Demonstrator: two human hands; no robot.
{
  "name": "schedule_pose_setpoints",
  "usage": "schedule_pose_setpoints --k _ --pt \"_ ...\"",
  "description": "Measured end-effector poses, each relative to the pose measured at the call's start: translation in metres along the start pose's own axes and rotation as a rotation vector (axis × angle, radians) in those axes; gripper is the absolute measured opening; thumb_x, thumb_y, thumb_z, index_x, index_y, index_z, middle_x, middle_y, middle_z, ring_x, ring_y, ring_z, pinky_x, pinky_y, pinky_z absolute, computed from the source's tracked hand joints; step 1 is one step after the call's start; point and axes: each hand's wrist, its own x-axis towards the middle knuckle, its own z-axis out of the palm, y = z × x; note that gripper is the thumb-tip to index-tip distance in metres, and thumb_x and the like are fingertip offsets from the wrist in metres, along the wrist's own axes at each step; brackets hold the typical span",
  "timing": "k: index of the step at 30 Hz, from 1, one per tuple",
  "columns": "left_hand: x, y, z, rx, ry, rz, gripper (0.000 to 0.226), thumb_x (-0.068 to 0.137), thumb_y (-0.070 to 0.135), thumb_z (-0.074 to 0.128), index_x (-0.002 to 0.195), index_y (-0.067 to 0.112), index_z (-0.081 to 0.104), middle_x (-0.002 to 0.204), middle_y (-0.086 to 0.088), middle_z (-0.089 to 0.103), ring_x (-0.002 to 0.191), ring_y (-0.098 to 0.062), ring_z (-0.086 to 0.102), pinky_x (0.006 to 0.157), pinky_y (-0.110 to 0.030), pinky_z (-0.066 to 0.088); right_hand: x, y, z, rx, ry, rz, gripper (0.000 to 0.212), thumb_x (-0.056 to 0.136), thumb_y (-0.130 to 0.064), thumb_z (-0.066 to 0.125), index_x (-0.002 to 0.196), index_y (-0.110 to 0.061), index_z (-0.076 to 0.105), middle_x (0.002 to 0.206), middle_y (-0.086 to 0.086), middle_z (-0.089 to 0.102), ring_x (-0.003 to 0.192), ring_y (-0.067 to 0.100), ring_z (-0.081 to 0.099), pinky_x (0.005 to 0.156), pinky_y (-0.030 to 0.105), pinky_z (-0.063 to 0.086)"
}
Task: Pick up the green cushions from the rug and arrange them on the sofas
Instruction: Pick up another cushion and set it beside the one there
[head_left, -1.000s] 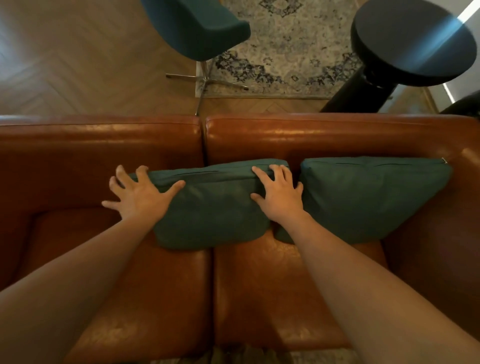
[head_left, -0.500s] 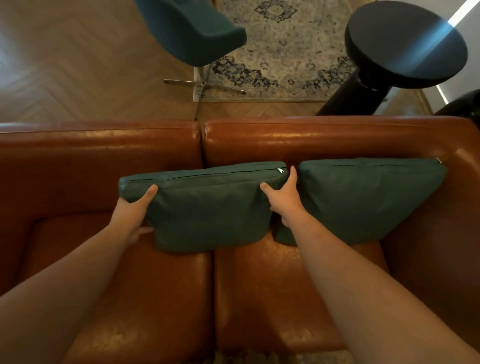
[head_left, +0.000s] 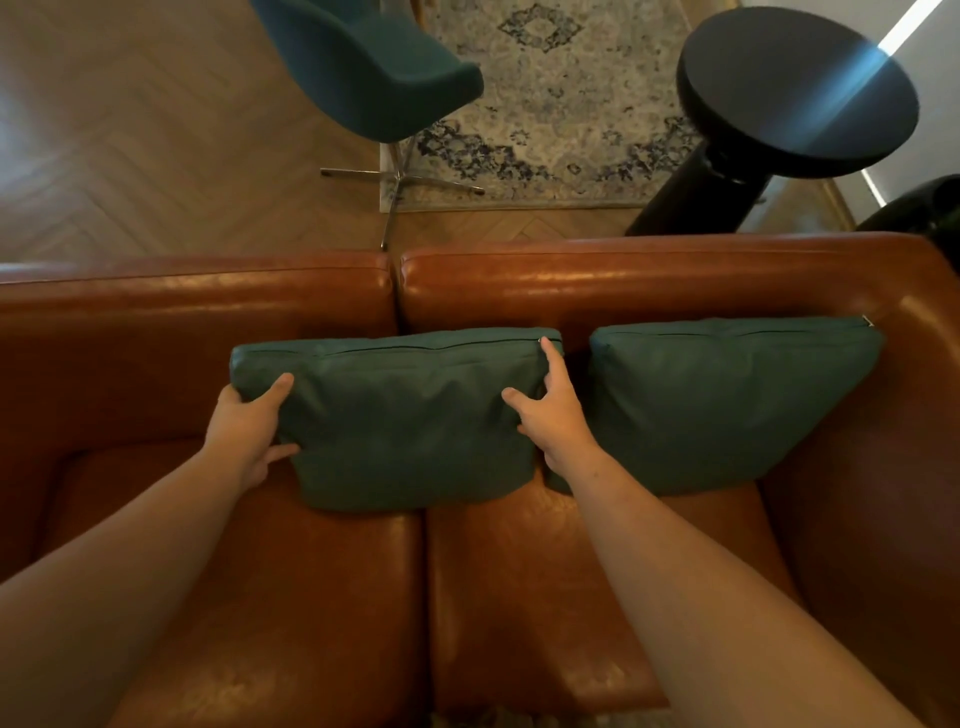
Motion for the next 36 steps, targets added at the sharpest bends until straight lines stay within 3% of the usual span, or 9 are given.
schedule_pose_setpoints --k 6,9,11,13,15,16,20,23,36 --pt "-0.001 -0.001 0.001 0.058 0.066 -0.012 0.07 0.096 0.039 0.072 0.155 0.033 0.034 0.155 -0.006 0.047 0.139 -0.039 0.05 0.1 -0.064 0.053 0.001 0.006 -0.01 -0.013 -0.063 -0.015 0.09 0.104 -0.005 0.068 0.167 -0.051 0.024 0.17 -0.003 0.039 0.151 0.018 0.044 0.122 0.051 0.045" --pt "-0.009 0.006 0.009 0.354 0.268 0.094 0.089 0.092 0.044 0.077 0.159 0.038 0.019 0.161 -0.016 0.029 0.138 -0.047 0.044 0.101 -0.061 0.053 -0.001 -0.002 -0.009 -0.21 -0.056 -0.057 0.09 0.105 -0.009 0.068 0.171 -0.044 0.018 0.168 -0.003 0.04 0.151 0.022 0.045 0.123 0.045 0.044" --pt "-0.02 0.009 0.013 0.624 0.36 0.296 0.08 0.093 0.039 0.075 0.153 0.039 0.022 0.157 -0.018 0.021 0.138 -0.049 0.035 0.101 -0.059 0.051 -0.003 -0.007 -0.005 -0.341 0.02 -0.121 0.087 0.104 -0.009 0.068 0.171 -0.036 0.021 0.168 0.001 0.04 0.149 0.023 0.046 0.122 0.039 0.043" --pt "-0.027 0.009 0.015 0.873 0.32 0.494 0.057 0.096 0.04 0.07 0.14 0.038 0.036 0.151 -0.015 0.022 0.136 -0.048 0.031 0.093 -0.059 0.052 -0.007 -0.009 -0.002 -0.411 0.121 -0.184 0.073 0.102 -0.007 0.069 0.162 -0.03 0.034 0.16 0.003 0.041 0.129 0.016 0.057 0.106 0.028 0.049" --pt "-0.027 0.006 0.014 1.112 0.233 0.554 0.041 0.098 0.047 0.064 0.134 0.032 0.05 0.148 -0.01 0.026 0.138 -0.045 0.028 0.09 -0.059 0.052 -0.009 -0.006 -0.001 -0.477 0.166 -0.21 0.056 0.103 -0.009 0.067 0.15 -0.026 0.043 0.156 0.003 0.04 0.114 0.014 0.061 0.095 0.026 0.049" --pt "-0.024 0.004 0.011 1.185 0.197 0.553 0.041 0.099 0.051 0.06 0.134 0.03 0.053 0.149 -0.01 0.028 0.141 -0.043 0.026 0.093 -0.06 0.052 -0.009 -0.003 -0.001 -0.521 0.161 -0.205 0.052 0.104 -0.01 0.067 0.149 -0.024 0.046 0.157 0.003 0.039 0.122 0.017 0.06 0.098 0.026 0.049" --pt "-0.012 0.0 0.0 1.294 0.085 0.595 0.06 0.1 0.057 0.055 0.154 0.032 0.044 0.165 -0.012 0.026 0.155 -0.039 0.013 0.117 -0.06 0.036 -0.009 0.008 -0.005 -0.613 0.011 -0.096 0.071 0.106 -0.014 0.063 0.167 -0.034 0.033 0.173 0.008 0.02 0.154 0.031 0.039 0.123 0.04 0.041" --pt "-0.004 -0.001 -0.008 1.384 0.026 0.624 0.072 0.099 0.064 0.051 0.162 0.035 0.031 0.171 -0.013 0.02 0.159 -0.038 0.007 0.127 -0.055 0.021 -0.016 0.009 -0.007 -0.611 -0.043 -0.026 0.083 0.107 -0.016 0.062 0.171 -0.045 0.018 0.176 0.009 0.015 0.153 0.033 0.04 0.12 0.041 0.043" --pt "-0.064 0.01 -0.046 1.368 -0.057 0.743 0.078 0.099 0.062 0.055 0.164 0.035 0.022 0.172 -0.014 0.015 0.157 -0.037 0.017 0.125 -0.056 0.025 -0.088 -0.025 0.003 -0.634 0.051 0.006 0.084 0.108 -0.021 0.063 0.172 -0.039 0.012 0.176 0.013 0.012 0.152 0.035 0.041 0.117 0.04 0.042"
